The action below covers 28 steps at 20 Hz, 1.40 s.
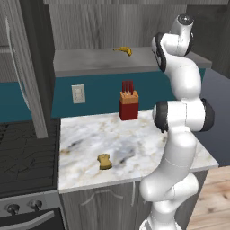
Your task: Pick the sponge and sponge from the cabinet and place them on the counter.
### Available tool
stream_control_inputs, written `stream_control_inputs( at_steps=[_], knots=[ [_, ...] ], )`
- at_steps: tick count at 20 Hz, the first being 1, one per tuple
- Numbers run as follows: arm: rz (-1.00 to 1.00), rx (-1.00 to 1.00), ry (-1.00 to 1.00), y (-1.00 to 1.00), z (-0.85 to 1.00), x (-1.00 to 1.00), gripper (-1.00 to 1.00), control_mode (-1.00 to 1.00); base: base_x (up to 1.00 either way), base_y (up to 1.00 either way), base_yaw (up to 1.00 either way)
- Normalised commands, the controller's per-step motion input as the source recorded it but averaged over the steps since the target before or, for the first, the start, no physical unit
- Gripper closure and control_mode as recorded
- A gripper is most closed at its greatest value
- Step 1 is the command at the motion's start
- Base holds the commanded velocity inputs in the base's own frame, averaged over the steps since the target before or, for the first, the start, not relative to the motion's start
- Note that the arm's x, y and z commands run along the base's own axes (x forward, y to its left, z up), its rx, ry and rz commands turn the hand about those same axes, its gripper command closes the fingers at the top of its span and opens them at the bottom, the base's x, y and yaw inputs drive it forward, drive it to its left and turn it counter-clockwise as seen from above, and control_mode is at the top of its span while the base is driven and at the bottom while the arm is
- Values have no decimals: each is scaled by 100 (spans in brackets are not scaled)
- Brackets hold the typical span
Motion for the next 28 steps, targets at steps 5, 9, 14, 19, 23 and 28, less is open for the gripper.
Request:
stream_control_inputs(
  at_steps=[5,9,14,19,23,28],
  knots=[
    [1,0,0,0,-15,5,100,-100,0,0,0],
    [4,0,0,-2,-5,-29,100,-100,0,0,0],
    [6,0,-2,0,-5,-55,100,-100,0,0,0],
    [7,0,-6,5,-15,-81,100,-100,0,0,0],
    [6,0,-6,18,-18,-81,100,-100,0,0,0],
    [5,0,-3,34,-14,-72,100,-100,0,0,0]
  ],
)
